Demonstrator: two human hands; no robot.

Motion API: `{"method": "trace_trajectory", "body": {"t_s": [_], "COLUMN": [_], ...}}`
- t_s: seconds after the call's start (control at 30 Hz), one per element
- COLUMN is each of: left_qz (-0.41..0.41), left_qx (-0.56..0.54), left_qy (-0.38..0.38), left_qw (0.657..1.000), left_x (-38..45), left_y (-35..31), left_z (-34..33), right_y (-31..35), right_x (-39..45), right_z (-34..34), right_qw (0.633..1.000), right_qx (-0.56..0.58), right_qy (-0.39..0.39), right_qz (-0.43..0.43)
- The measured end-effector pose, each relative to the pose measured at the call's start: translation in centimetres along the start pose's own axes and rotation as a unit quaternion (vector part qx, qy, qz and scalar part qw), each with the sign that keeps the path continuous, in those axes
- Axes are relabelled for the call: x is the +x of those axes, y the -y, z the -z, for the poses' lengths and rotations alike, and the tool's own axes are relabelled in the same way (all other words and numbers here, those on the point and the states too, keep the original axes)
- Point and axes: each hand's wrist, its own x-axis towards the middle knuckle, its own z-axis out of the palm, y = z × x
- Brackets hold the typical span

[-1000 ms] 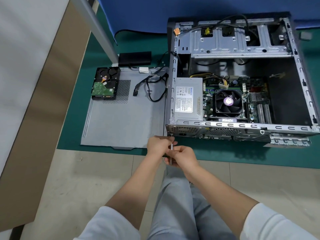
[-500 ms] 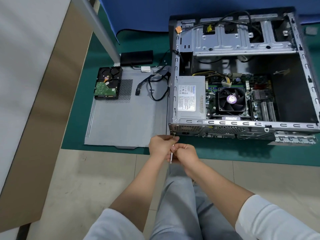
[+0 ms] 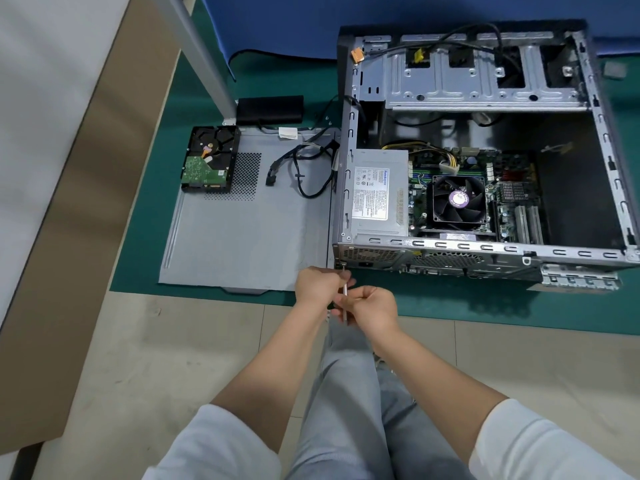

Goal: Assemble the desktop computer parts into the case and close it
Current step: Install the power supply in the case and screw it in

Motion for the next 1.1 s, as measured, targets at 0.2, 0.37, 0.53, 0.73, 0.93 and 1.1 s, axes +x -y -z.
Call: {"method": "trace_trajectory", "body": {"t_s": [0.2, 0.37, 0.53, 0.73, 0.93, 1.1], "left_qz": [-0.049, -0.08, -0.143, -0.153, -0.161, -0.157], "left_qx": [0.048, 0.076, 0.15, 0.178, 0.205, 0.204], "left_qy": [-0.033, -0.039, -0.095, -0.045, -0.047, -0.054], "left_qw": [0.997, 0.993, 0.974, 0.971, 0.964, 0.965], "left_x": [0.0, -0.3, -0.5, -0.6, -0.3, -0.3], "left_y": [0.3, 0.4, 0.0, -0.1, -0.3, 0.0], "left_z": [0.0, 0.1, 0.7, 1.2, 1.5, 1.3], "right_y": [0.0, 0.0, -0.6, -0.7, -0.6, -1.1], "right_x": [0.2, 0.3, 0.8, 0.2, 0.7, 1.6], "right_z": [-0.3, -0.2, -1.1, -2.6, -1.3, -0.1], "right_qw": [0.996, 0.998, 0.999, 0.993, 0.968, 0.882], "right_qx": [0.08, 0.063, -0.039, 0.108, 0.231, 0.4], "right_qy": [0.017, 0.024, -0.024, -0.047, 0.065, 0.188], "right_qz": [-0.028, -0.022, 0.024, -0.018, -0.073, -0.162]}}
